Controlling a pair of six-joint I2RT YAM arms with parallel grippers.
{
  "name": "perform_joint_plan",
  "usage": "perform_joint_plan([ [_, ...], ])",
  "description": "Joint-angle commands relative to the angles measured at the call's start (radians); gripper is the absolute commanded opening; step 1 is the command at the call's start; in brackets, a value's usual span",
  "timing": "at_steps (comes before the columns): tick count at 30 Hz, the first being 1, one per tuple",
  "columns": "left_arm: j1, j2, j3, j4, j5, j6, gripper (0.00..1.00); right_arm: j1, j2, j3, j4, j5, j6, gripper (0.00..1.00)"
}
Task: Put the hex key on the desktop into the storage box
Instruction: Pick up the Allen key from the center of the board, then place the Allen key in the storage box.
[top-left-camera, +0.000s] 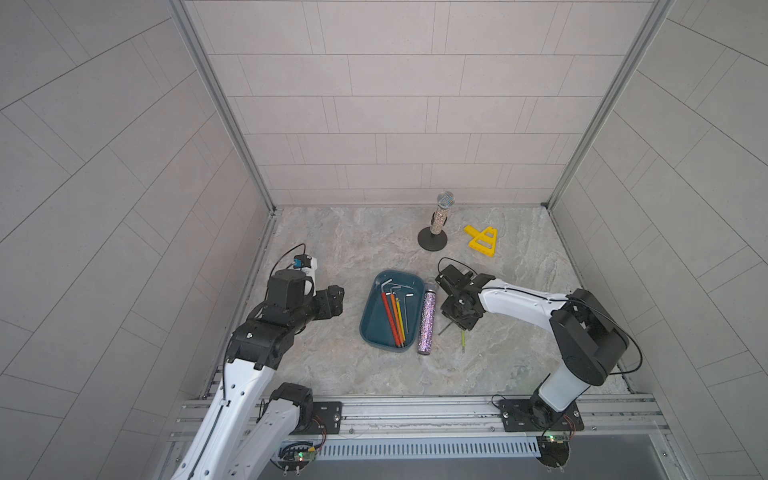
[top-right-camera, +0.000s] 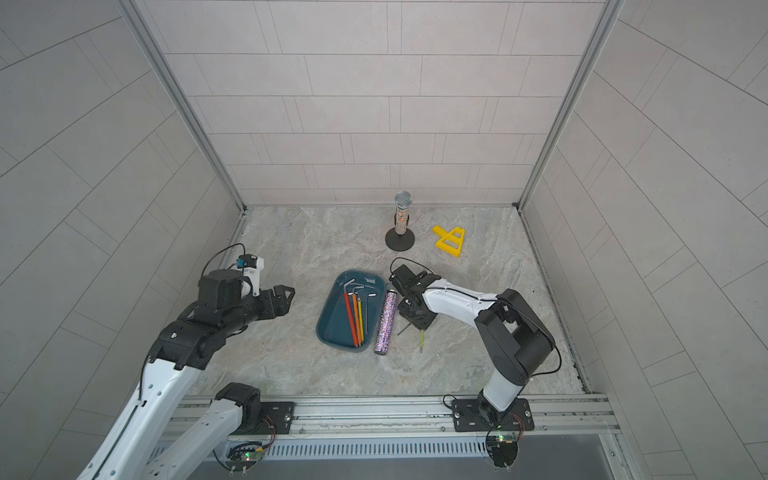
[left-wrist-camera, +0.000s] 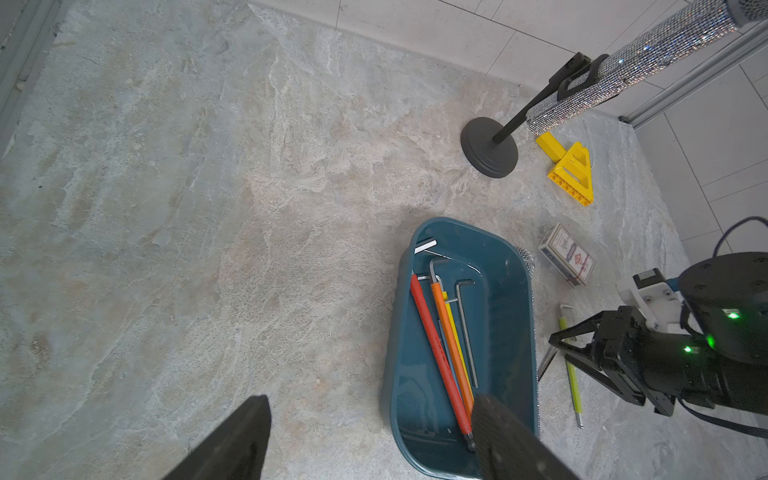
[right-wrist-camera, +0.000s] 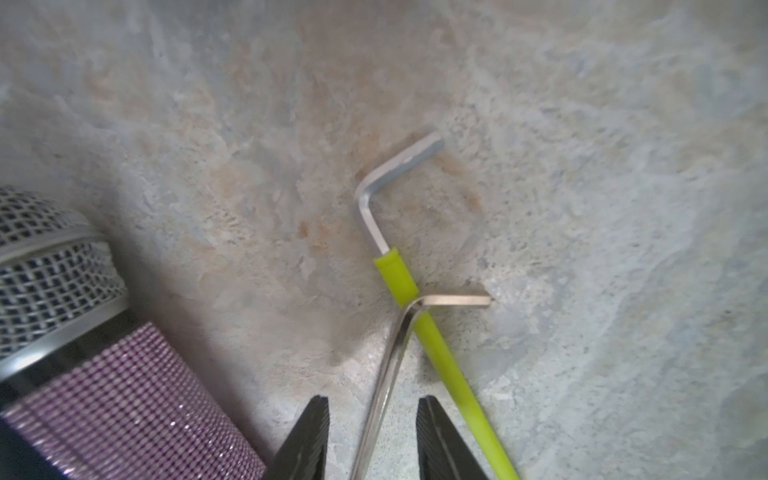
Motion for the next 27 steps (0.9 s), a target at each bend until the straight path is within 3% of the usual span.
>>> perform_joint_plan([
  [1,0.006,-0.01,-0.012,0.012,0.004,0.012,0.84,-0.004,0.031,0.014,-0.022,0.014,-0.009,0.4],
  [6,0.007,-0.01,-0.012,0.012,0.003,0.012,0.83,-0.009,0.049,0.013,-0.023,0.015,0.0,0.33],
  [15,0.007,-0.011,-0.011,0.012,0.001,0.011,0.84,-0.008,0.038,0.031,-0.028,0.019,-0.007,0.11],
  [19,0.006,-0.009,-0.012,0.012,0.003,0.012,0.83,0.004,-0.009,0.08,-0.099,0.078,-0.039,0.01],
  [24,0.006,-0.011,-0.011,0.012,0.004,0.012,0.83,0.049,-0.127,0.14,-0.154,0.223,-0.101,0.0],
  [27,0.006,-0.011,-0.011,0.012,0.004,0.011,0.84,0.083,-0.165,0.178,-0.079,0.243,-0.237,0.0],
])
